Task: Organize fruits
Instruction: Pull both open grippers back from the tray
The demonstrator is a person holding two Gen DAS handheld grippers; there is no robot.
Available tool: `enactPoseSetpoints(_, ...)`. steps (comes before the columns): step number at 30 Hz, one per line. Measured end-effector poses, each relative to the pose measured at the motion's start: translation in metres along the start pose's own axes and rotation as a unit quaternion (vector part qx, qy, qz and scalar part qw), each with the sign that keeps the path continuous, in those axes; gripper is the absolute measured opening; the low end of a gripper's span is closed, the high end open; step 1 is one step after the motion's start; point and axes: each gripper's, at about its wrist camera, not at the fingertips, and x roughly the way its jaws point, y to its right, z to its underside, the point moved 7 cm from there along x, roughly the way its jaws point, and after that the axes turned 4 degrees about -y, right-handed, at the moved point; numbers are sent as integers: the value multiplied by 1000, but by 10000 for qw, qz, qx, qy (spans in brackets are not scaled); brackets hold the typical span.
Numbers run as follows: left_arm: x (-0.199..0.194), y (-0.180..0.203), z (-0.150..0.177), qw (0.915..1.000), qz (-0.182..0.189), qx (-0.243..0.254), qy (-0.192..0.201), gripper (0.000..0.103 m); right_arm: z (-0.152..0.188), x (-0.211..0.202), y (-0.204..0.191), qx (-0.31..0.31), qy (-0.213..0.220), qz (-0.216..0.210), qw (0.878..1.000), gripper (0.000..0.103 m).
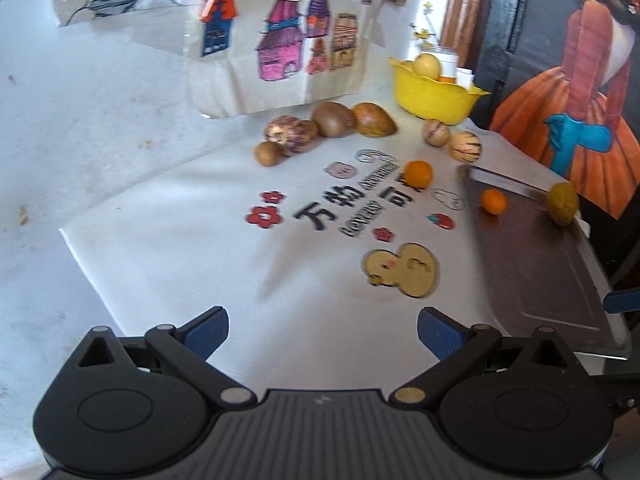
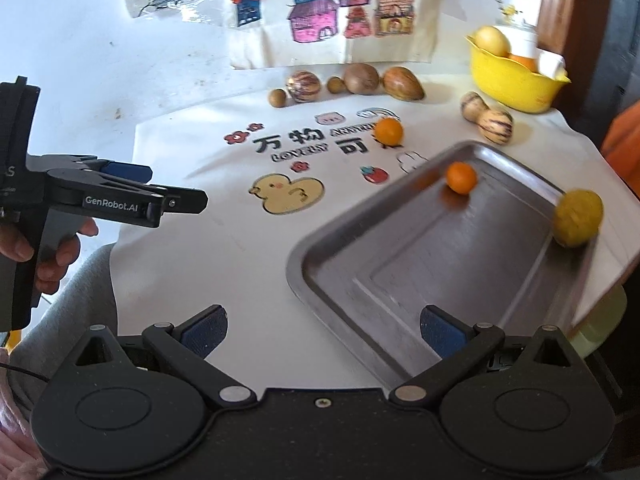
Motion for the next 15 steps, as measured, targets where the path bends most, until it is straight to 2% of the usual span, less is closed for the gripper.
enactPoseSetpoints(9, 9, -38, -17, 9989, -349, -294, 70, 103, -31, 19, -3, -455, -6, -109, 9989, 102)
enactPoseSetpoints(15, 21, -54, -35, 9983, -423, -371, 179, 103, -59, 32, -1, -603, 155, -141, 9980, 102)
